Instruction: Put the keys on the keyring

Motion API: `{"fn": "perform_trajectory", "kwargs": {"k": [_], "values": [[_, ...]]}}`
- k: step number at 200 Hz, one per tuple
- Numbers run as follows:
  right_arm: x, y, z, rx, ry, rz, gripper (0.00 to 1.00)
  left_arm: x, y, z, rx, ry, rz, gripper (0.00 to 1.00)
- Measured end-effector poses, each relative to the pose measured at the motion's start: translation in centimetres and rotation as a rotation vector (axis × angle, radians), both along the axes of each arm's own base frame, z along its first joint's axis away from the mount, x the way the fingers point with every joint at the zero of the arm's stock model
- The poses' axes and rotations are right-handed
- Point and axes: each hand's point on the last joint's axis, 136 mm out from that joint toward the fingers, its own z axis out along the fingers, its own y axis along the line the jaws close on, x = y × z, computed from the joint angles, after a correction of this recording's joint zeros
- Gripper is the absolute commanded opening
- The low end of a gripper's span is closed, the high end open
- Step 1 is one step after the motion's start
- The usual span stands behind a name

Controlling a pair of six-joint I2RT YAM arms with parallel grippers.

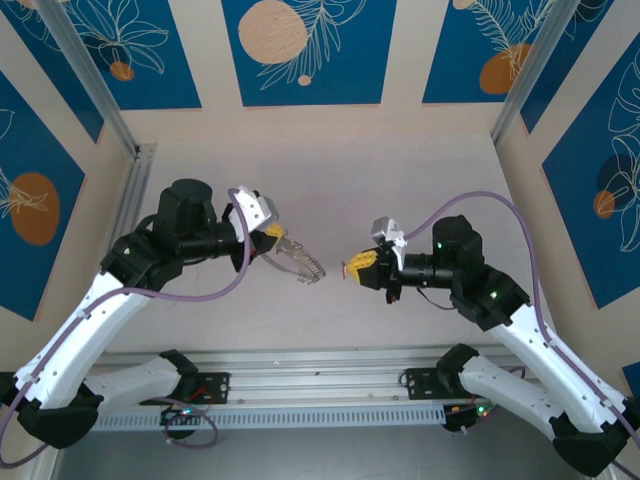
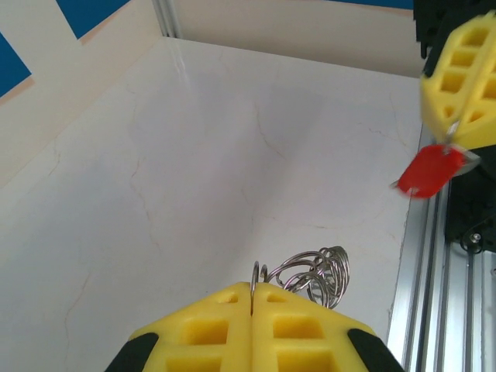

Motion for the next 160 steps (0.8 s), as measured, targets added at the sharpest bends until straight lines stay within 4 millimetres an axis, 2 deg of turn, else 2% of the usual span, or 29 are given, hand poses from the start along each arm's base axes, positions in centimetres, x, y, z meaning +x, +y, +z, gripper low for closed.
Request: {"fn": "perform_trajectory", "kwargs": {"k": [22, 52, 126, 160], "values": [[-0.6, 1.0, 2.4, 0.042, 0.037, 0.071, 0.0, -0.1, -0.1, 0.0, 0.014, -0.012, -0.015, 0.0], [-0.8, 1.9, 3.7, 0.067, 0.099, 0.097, 0.0, -0.3, -0.7, -0.3, 0.032, -0.025, -0.046, 0.0], [3.0, 5.2, 2.8, 0.02, 0.299, 0.069, 0.0, -0.4, -1.7, -1.0, 0.066, -0.041, -0.095, 0.0], [3.5, 6.0, 2.6, 0.023, 0.322, 0.062, 0.0, -0.4, -1.9, -1.0, 0.066, -0.045, -0.102, 0.0]]}}
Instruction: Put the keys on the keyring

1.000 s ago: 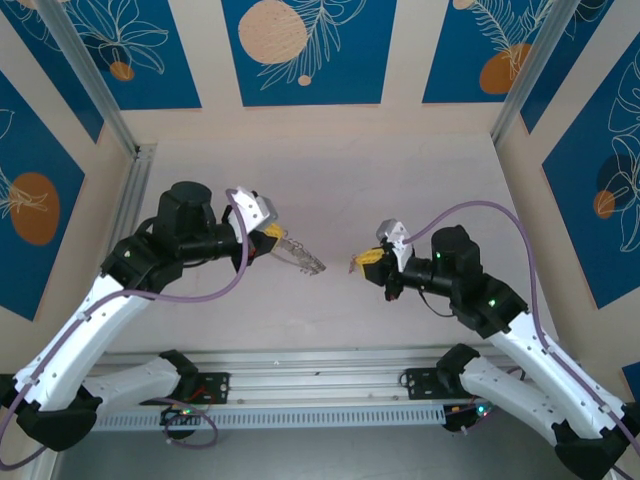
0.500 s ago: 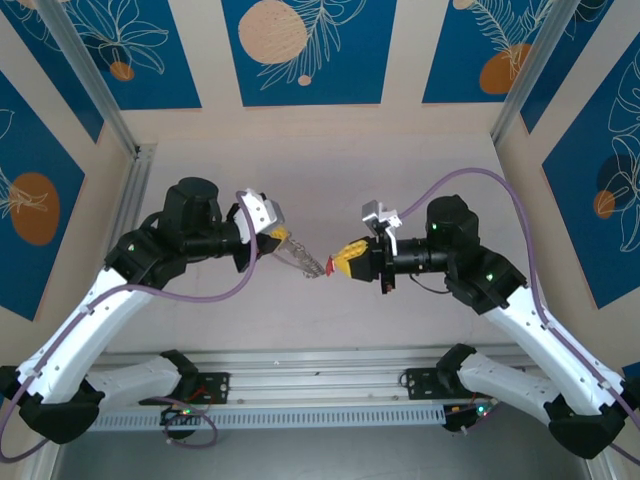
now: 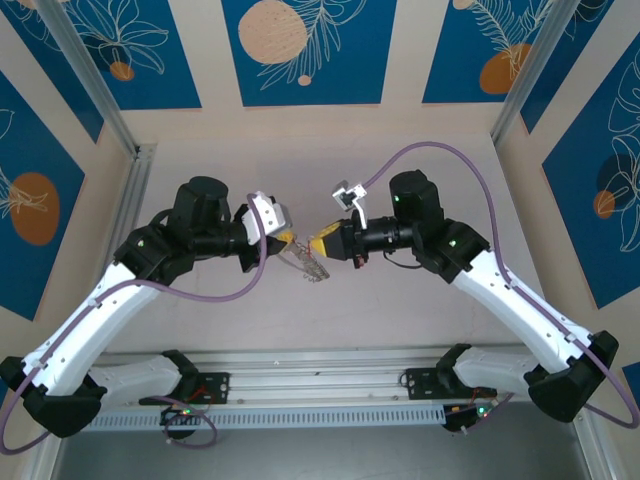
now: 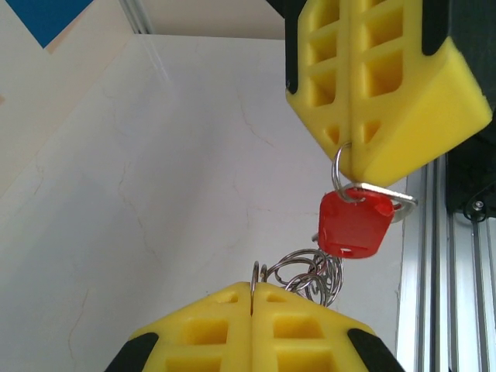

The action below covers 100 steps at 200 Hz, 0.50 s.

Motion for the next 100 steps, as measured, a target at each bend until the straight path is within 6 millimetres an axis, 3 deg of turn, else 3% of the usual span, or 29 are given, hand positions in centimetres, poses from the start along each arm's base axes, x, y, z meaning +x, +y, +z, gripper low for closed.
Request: {"fn": "perform_trajectory", "kwargs": {"k": [100], "values": [[1.1, 1.9, -1.4, -0.01, 0.069, -0.002, 0.0, -0.2, -0.5, 0.4, -0.014, -0.016, -0.016, 0.0]]}}
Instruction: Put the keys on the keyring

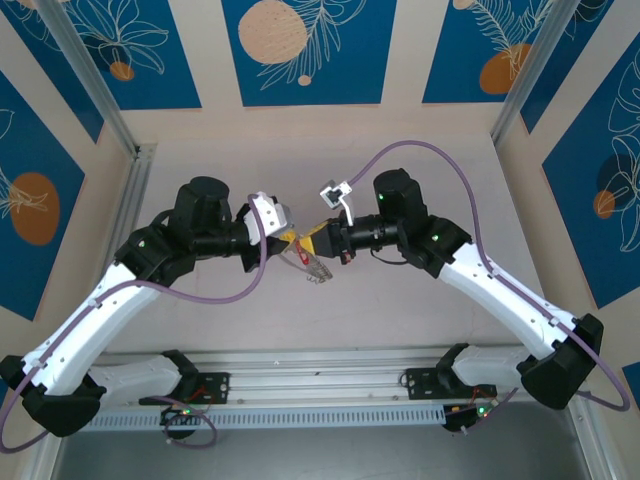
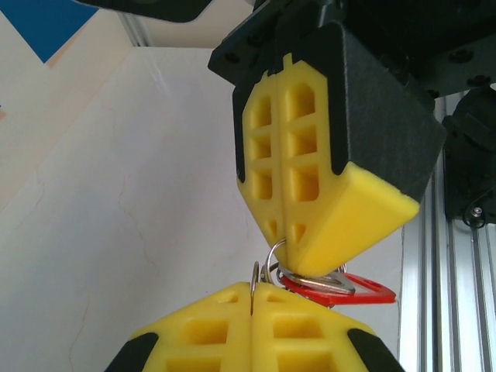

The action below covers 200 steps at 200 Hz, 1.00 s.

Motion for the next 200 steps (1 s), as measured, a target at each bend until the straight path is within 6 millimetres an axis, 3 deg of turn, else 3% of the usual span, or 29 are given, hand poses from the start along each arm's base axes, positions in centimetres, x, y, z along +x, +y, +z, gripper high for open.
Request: {"fn": "perform_trajectory", "kwargs": {"k": [200], "values": [[0.28, 0.06, 0.05, -0.014, -0.002, -0.024, 0.0, 0.04, 0.09, 0.06, 0.003, -0.009, 0.005, 0.0]]}}
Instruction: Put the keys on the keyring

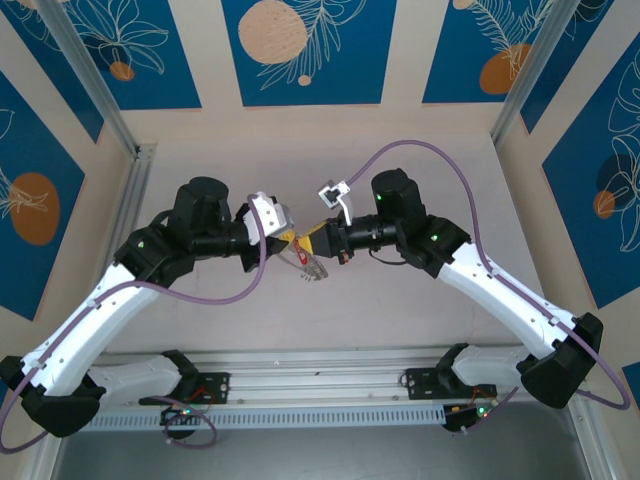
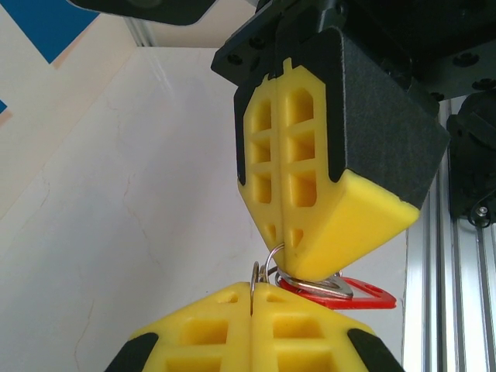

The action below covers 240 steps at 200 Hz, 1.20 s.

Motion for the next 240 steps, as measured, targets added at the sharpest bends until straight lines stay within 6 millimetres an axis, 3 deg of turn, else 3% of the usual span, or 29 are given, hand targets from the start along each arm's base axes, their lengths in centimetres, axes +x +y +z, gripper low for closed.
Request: {"fn": "perform_trajectory", "kwargs": {"k": [240], "values": [[-0.1, 0.3, 1.0, -0.074, -0.127, -0.006, 0.0, -0.8, 0.2, -0.5, 0.024, 0.011, -0.025, 0.0]]}}
